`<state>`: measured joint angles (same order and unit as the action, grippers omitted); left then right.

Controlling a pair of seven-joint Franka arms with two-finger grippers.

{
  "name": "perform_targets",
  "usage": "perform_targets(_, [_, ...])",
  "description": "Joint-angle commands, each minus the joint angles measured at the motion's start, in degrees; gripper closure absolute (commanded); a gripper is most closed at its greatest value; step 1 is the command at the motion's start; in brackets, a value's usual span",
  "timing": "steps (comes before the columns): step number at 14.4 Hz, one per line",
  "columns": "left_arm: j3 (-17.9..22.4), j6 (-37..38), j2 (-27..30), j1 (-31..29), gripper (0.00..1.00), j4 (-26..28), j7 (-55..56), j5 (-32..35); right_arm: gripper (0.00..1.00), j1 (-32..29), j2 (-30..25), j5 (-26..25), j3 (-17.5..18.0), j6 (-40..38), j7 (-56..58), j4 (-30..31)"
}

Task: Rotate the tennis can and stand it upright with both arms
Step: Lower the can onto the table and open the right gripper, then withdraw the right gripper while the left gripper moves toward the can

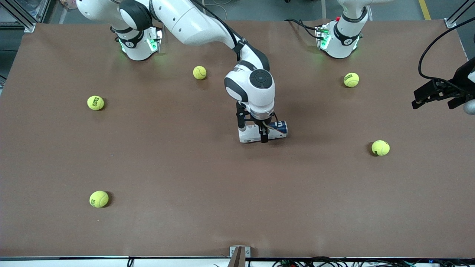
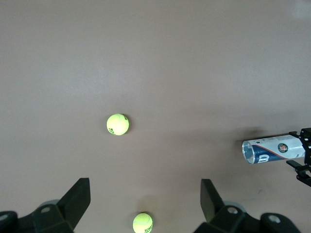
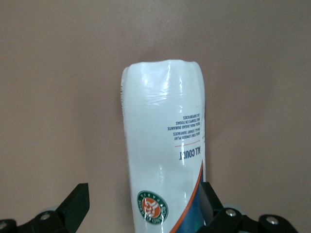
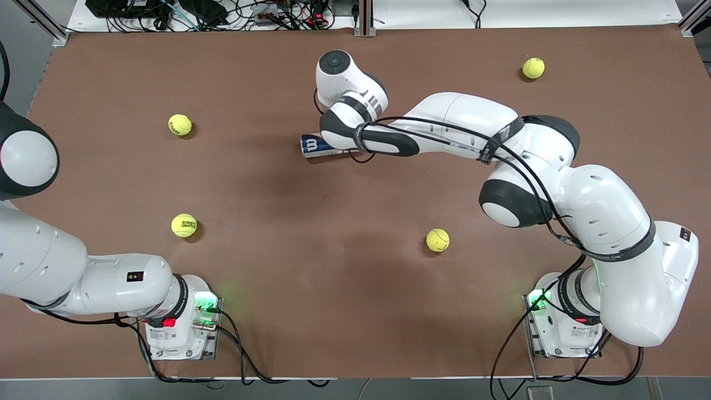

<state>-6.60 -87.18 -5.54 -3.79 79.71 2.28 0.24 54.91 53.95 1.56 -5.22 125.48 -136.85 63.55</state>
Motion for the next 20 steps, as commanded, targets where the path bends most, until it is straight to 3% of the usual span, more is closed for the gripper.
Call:
perform_targets(1, [-0.2,0.9,0.8,-0.3,0.00,0.0,-0.2,0.6,0.00,-0.3,-2.2,-0.2,0.0,-5.7,-0.7,-2.5])
perform_targets(4, [-0.3,0.9,0.8,-0.3,0.00,0.0,-0.2,0.6,0.00,-2.4,-4.2,0.1,0.1,-9.7,1.8,-4.0])
perform_targets(8, [-0.2,0.9,0.8,-0.3,0.00,0.0,-0.2,0.6,0.00,-8.0,-8.4,0.9,0.2,-18.8,18.2,-3.9])
perform_targets(12, [-0.3,0.9,0.8,-0.3,0.00,0.0,-0.2,0.6,0.00,-16.8,-14.4,3.3,0.0,-26.7,40.6,-1.1])
perform_targets(17, [-0.3,0.9,0.8,-0.3,0.00,0.0,-0.2,0.6,0.00,-31.6,-25.1,3.3,0.0,-28.1,76.4,12.4])
perform_targets(20, [-0.3,0.9,0.8,-0.3,0.00,0.0,-0.2,0.6,0.00,-41.2,-27.5,3.3,-0.1,-31.3,98.8,13.4])
